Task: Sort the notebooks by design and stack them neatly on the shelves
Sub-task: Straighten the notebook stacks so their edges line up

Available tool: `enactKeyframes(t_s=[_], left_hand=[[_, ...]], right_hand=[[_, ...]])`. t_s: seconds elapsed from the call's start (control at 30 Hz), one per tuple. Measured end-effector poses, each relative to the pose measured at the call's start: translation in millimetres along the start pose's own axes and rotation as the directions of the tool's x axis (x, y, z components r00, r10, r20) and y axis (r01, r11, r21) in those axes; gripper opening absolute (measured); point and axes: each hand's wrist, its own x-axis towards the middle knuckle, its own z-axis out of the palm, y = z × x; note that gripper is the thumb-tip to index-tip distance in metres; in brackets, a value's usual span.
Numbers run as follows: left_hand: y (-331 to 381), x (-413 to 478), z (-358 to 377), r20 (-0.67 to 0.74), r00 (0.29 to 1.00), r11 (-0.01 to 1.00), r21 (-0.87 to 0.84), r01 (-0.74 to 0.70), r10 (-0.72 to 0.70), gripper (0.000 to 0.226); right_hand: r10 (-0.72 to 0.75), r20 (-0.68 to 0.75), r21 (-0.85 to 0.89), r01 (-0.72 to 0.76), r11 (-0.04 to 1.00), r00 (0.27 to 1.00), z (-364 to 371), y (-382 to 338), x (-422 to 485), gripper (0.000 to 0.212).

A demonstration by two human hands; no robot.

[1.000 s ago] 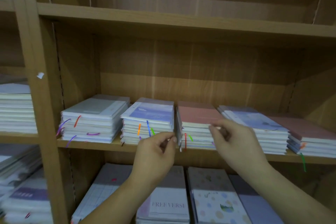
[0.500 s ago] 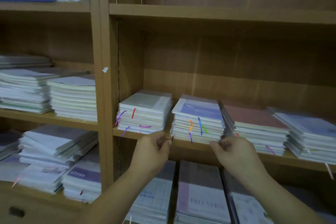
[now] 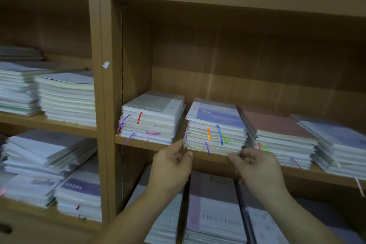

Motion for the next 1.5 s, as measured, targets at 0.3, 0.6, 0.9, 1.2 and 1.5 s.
enactKeyframes(t_s=[0.3,0.6,0.9,1.2,1.5], left_hand=[[3,12,-15,-0.068,0.992,0.977,0.192,-0.093,0.108,0.011],[-3,9,0,-0.151,0.975,0.975,0.178,-0.134,0.161,0.030],[-1,8,2,-0.112,0.994,1.000,0.029,-0.008,0.011,0.040],[-10,6,-4,-0.071,0.986,0.981,0.133,-0.139,0.149,0.037],[-8,7,1,-0.096,0.984,0.983,0.125,-0.135,0.147,0.034]], right_hand=[[-0.002,0.054,-0.023,0.003,1.000,0.999,-6,-12,-2,0.028],[0.120,0.088,0.137,-0.131,0.982,0.989,-6,-17,5,0.033],[0.038,0.106,0.046,-0.043,0.998,0.994,-9,-20,4,0.035],[-0.015,0.190,-0.140,0.042,0.989,0.982,-17,-24,9,0.033],[0.110,0.146,0.110,-0.127,0.986,0.983,-9,-24,4,0.020]])
